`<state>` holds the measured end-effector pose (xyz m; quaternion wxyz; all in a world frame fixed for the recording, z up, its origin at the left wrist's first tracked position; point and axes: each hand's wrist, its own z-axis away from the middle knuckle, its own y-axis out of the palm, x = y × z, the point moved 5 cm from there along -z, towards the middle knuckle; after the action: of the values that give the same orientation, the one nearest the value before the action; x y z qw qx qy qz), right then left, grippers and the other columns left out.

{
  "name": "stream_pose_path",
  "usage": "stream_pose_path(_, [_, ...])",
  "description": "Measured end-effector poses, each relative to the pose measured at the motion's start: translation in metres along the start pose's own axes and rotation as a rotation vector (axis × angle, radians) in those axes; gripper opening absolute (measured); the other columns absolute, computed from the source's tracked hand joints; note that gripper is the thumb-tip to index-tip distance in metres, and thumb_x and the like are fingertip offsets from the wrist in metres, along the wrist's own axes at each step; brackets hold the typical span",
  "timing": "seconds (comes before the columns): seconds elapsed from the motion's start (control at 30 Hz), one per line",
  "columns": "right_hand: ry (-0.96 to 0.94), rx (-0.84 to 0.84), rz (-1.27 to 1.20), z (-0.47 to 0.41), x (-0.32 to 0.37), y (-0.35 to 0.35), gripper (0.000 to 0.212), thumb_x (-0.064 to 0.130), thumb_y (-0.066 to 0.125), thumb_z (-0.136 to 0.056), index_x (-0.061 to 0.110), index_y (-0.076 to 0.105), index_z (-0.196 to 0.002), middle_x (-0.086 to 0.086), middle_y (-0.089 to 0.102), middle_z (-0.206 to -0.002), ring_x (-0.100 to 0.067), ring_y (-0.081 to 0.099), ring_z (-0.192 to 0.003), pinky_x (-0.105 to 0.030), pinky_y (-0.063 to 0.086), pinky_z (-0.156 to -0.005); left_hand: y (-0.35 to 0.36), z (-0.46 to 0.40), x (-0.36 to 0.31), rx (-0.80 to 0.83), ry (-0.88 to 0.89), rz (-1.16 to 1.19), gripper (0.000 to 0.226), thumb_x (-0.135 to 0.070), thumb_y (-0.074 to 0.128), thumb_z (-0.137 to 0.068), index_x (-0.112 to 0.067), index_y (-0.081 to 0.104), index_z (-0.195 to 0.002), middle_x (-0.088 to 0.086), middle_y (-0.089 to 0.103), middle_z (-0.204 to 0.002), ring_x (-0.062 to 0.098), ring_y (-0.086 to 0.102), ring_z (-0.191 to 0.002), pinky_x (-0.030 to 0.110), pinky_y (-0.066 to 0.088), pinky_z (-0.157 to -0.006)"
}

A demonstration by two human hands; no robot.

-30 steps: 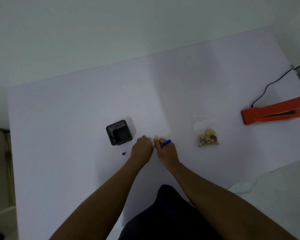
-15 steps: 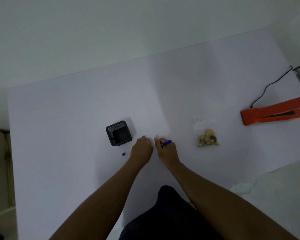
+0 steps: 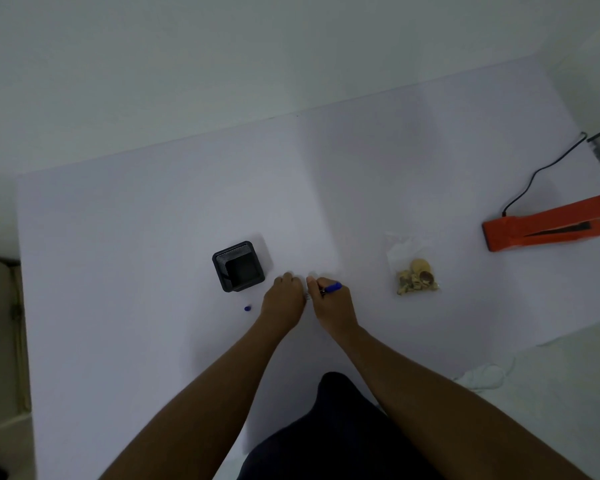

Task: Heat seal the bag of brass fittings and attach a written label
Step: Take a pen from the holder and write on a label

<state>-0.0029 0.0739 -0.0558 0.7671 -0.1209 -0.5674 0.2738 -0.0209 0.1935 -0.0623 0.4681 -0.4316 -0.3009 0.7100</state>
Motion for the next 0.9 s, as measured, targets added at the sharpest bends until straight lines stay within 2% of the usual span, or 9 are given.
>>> stream_pose_path(0.13, [0.001, 0.0, -0.011, -0.0005, -0.0027, 0.0, 0.05, 0.025, 0.058, -0.101, 0.011, 0.046, -0.055, -0.01, 0.047, -0.051, -0.013, 0.041, -0.047, -0.034, 0.035, -0.049, -0.0016, 0.0011, -0.0006, 0.005, 0.002, -0.001, 0.029, -0.01, 0.058, -0.092, -0.003, 0.052, -0.12, 0.013, 0.05, -0.123, 0.025, 0.051, -0.112, 0.031, 0.048, -0.089])
stream_pose_path(0.27, [-0.004, -0.007, 0.002, 0.0017, -0.0033, -0.0005, 0.049, 0.025, 0.058, -0.102, 0.014, 0.045, -0.055, -0.009, 0.048, -0.051, -0.014, 0.042, -0.048, -0.035, 0.036, -0.049, -0.0022, 0.0008, -0.0013, 0.005, 0.0, 0.002, 0.026, -0.009, 0.055, -0.093, -0.003, 0.053, -0.118, 0.013, 0.051, -0.123, 0.025, 0.05, -0.111, 0.032, 0.048, -0.089])
stream_pose_path(0.43, [0.011, -0.019, -0.005, 0.0015, -0.0028, -0.0012, 0.05, 0.026, 0.058, -0.102, 0.002, 0.052, -0.058, -0.017, 0.054, -0.054, -0.016, 0.045, -0.048, -0.039, 0.039, -0.049, -0.0035, 0.001, -0.0024, 0.0, 0.004, 0.002, 0.026, -0.008, 0.056, -0.093, -0.002, 0.053, -0.119, 0.013, 0.051, -0.122, 0.025, 0.051, -0.111, 0.031, 0.048, -0.089])
stream_pose_path(0.57, [0.014, -0.023, -0.005, 0.0026, -0.0038, -0.0007, 0.049, 0.025, 0.057, -0.102, 0.001, 0.053, -0.059, -0.016, 0.054, -0.054, -0.014, 0.045, -0.047, -0.036, 0.039, -0.049, -0.0041, 0.0008, -0.0021, -0.005, -0.007, 0.015, 0.024, -0.01, 0.055, -0.094, -0.003, 0.053, -0.117, 0.013, 0.052, -0.12, 0.024, 0.052, -0.108, 0.031, 0.048, -0.086])
stream_pose_path(0.73, [0.012, -0.02, 0.018, 0.0027, -0.0048, 0.0006, 0.05, 0.026, 0.057, -0.102, 0.001, 0.053, -0.059, -0.015, 0.055, -0.054, -0.022, 0.048, -0.048, -0.04, 0.04, -0.049, -0.0034, 0.0004, -0.0022, 0.007, -0.003, 0.005, 0.027, -0.011, 0.055, -0.094, -0.002, 0.052, -0.12, 0.013, 0.051, -0.123, 0.026, 0.05, -0.112, 0.033, 0.049, -0.089])
stream_pose_path(0.9, [-0.02, -0.009, 0.043, 0.0021, -0.0023, -0.0009, 0.051, 0.025, 0.056, -0.102, 0.002, 0.051, -0.057, -0.013, 0.053, -0.053, -0.015, 0.045, -0.048, -0.035, 0.037, -0.049, -0.0034, 0.0004, -0.0022, 0.009, -0.001, 0.007, 0.027, -0.007, 0.055, -0.093, -0.002, 0.052, -0.119, 0.013, 0.051, -0.122, 0.026, 0.051, -0.111, 0.032, 0.049, -0.088])
